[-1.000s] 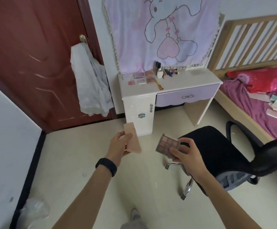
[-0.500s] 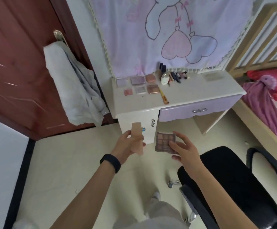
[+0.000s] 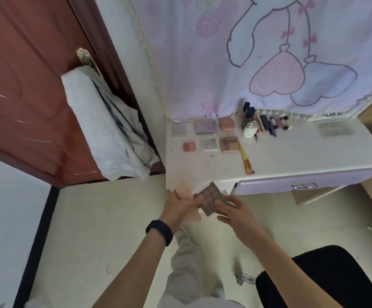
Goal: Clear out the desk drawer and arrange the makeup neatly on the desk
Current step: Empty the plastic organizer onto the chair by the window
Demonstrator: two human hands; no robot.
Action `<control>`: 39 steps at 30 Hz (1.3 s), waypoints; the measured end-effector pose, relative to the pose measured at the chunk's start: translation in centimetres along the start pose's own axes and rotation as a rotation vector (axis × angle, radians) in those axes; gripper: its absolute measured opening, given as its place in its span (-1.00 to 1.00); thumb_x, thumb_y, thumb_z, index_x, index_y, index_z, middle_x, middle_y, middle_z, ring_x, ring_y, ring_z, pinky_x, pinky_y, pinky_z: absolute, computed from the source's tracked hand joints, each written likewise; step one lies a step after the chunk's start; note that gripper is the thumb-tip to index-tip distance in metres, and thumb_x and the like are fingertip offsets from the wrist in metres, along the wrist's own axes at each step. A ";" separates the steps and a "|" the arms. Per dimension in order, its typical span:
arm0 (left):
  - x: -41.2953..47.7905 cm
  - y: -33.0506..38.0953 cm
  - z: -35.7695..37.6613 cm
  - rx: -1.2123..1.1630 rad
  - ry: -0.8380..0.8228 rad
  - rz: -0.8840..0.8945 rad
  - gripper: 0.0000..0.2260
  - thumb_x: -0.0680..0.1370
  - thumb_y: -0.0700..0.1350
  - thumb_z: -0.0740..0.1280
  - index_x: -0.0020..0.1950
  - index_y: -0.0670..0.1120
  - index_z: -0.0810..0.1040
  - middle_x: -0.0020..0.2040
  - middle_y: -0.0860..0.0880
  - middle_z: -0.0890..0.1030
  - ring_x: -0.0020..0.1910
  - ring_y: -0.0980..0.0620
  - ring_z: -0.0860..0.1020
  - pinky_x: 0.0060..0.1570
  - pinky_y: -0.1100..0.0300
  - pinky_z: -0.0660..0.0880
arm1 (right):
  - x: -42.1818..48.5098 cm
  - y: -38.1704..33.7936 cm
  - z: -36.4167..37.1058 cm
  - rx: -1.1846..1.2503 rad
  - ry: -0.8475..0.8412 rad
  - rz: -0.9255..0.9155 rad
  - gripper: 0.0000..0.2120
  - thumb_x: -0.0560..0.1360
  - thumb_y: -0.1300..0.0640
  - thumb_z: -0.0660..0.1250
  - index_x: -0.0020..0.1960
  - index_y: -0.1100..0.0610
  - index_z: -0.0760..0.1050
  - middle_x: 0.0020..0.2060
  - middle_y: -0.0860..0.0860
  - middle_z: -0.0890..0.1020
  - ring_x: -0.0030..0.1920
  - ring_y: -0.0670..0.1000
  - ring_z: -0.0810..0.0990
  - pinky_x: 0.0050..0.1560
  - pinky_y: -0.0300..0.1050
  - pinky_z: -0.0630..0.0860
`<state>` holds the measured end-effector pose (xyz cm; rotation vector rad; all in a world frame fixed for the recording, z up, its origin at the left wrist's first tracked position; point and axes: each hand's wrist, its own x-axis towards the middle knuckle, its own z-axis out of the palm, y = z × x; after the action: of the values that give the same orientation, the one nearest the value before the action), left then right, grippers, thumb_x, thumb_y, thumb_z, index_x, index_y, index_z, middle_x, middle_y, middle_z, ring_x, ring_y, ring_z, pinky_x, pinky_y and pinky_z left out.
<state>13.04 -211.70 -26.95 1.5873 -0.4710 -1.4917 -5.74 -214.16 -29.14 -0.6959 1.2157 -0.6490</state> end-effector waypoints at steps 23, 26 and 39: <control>19.9 7.6 -12.9 -0.091 0.379 -0.306 -0.74 0.49 -0.28 0.43 0.15 -0.18 0.50 -0.02 -0.12 0.64 -0.26 -0.07 0.69 -0.24 0.06 0.55 | 27.1 -2.6 13.9 -0.379 0.280 0.335 -0.82 0.44 0.16 0.50 -0.02 0.15 0.54 -0.16 0.07 0.67 -0.07 0.10 0.69 0.05 0.02 0.66; 20.2 7.7 -13.3 -0.093 0.376 -0.301 -0.75 0.49 -0.27 0.43 0.14 -0.18 0.51 -0.03 -0.12 0.65 -0.28 -0.05 0.69 -0.25 0.07 0.55 | 26.8 -2.4 13.8 -0.670 0.267 0.276 -0.79 0.44 -0.02 0.46 -0.05 0.10 0.59 -0.31 -0.02 0.68 -0.15 0.06 0.68 0.02 0.02 0.64; 20.9 9.1 -11.9 -0.021 0.145 -0.217 -0.71 0.57 -0.37 0.33 0.26 -0.16 0.50 0.15 -0.20 0.60 0.14 -0.22 0.61 0.18 -0.14 0.56 | 26.0 -2.8 12.9 -0.952 0.124 0.275 -0.65 0.49 -0.17 0.40 0.04 0.10 0.49 -0.11 0.05 0.68 -0.16 0.08 0.69 -0.20 -0.11 0.63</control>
<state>31.06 -228.79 -33.60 1.7596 -0.2050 -1.5214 12.45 -234.17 -40.04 -1.2460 1.6992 0.1674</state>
